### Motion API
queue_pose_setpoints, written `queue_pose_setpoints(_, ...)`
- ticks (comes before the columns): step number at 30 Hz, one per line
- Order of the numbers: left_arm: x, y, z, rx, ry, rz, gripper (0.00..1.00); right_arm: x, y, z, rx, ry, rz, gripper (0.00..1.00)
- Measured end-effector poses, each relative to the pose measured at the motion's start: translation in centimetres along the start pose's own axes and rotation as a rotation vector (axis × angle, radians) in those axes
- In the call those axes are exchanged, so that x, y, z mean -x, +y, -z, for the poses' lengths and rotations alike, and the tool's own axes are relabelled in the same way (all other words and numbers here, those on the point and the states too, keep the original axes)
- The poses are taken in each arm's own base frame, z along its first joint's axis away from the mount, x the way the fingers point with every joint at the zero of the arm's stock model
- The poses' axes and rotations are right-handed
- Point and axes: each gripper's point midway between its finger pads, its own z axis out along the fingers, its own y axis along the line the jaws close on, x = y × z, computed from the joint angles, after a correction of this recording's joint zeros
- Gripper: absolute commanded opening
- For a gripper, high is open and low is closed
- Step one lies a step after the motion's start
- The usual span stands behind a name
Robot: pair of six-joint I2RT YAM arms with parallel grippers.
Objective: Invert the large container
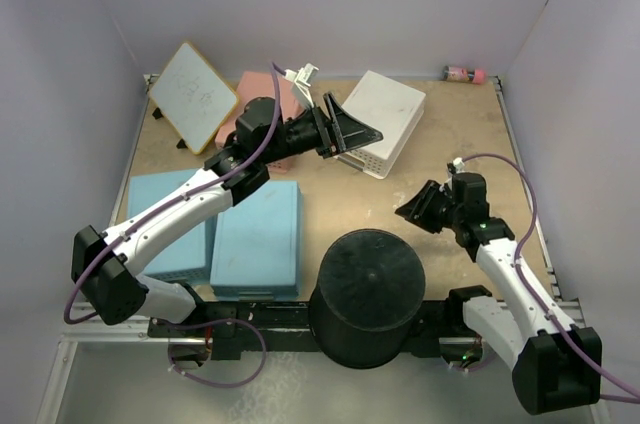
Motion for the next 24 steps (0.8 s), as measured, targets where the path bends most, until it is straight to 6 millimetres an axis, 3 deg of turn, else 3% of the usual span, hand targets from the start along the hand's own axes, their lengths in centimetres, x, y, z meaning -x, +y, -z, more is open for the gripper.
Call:
queue_pose_setpoints(9, -0.4, 1.8, 0.1, 0.076, 0.010, -0.029, 0.71, 0.4, -0.3, 0.4, -0.029, -0.003, 0.045, 0.70)
queue_pose_setpoints(14, 0.3, 5.2, 1.0, 0.263, -0.023, -0.105, 0.71, 2.9, 0.5, 1.2, -0.067, -0.060, 0.109, 0.78)
queue_pose_setpoints(18, 0.9, 7.5, 2.9, 0.411, -0.049, -0.178, 0.71, 5.5, 1.7, 2.7, -0.103, -0.116, 0.180, 0.80)
queue_pose_setpoints(24, 0.8, 7.7, 6.1, 0.498, -0.024, -0.292, 0.71, 8.7, 5.3, 5.8, -0.045, -0.202, 0.319, 0.84)
